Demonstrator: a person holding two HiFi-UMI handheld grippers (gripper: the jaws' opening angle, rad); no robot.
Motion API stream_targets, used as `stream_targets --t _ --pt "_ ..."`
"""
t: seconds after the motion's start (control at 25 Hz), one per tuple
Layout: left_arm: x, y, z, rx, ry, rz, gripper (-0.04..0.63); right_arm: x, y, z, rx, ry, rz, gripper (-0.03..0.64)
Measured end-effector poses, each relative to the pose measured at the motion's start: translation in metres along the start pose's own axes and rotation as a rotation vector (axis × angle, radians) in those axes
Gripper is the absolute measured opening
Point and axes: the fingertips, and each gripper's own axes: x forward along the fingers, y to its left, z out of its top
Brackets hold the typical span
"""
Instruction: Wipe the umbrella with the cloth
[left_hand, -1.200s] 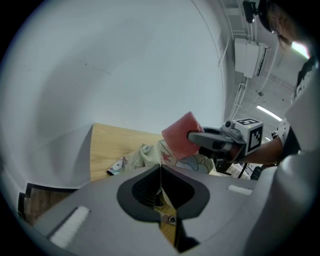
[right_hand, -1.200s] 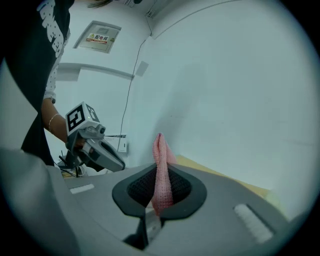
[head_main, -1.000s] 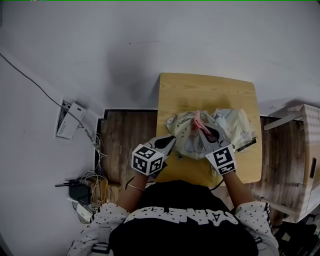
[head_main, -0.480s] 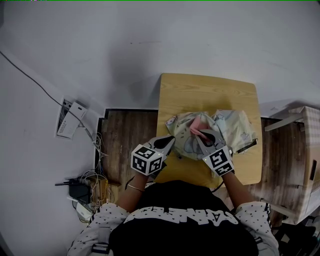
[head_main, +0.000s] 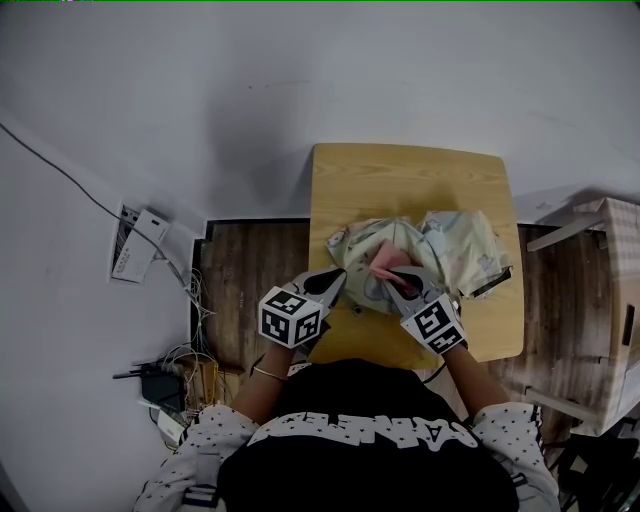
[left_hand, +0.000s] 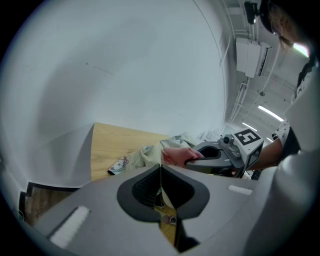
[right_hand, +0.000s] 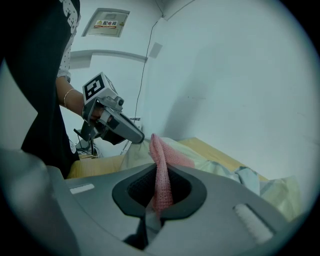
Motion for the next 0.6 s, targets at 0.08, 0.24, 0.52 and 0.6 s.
stream_targets --t 0.08,0.24,0.52,0.6 --pt "0.001 -0.001 0.000 0.002 0.003 -0.004 0.008 -0.001 0.004 -0.002 0.002 0.001 0.008 0.032" --pt "0.001 -0.003 0.000 0.004 0.009 -0.011 0.008 -0.003 0.015 -0.009 -0.002 0.019 0.029 0.032" --pt "0.003 -0.003 -0.004 0.000 0.016 -0.021 0.008 -0.006 0.041 -0.015 0.000 0.027 0.097 0.032" --pt "0.004 -0.004 -0.004 0.000 0.018 -0.025 0.008 -0.008 0.047 -0.017 0.003 0.034 0.111 0.032"
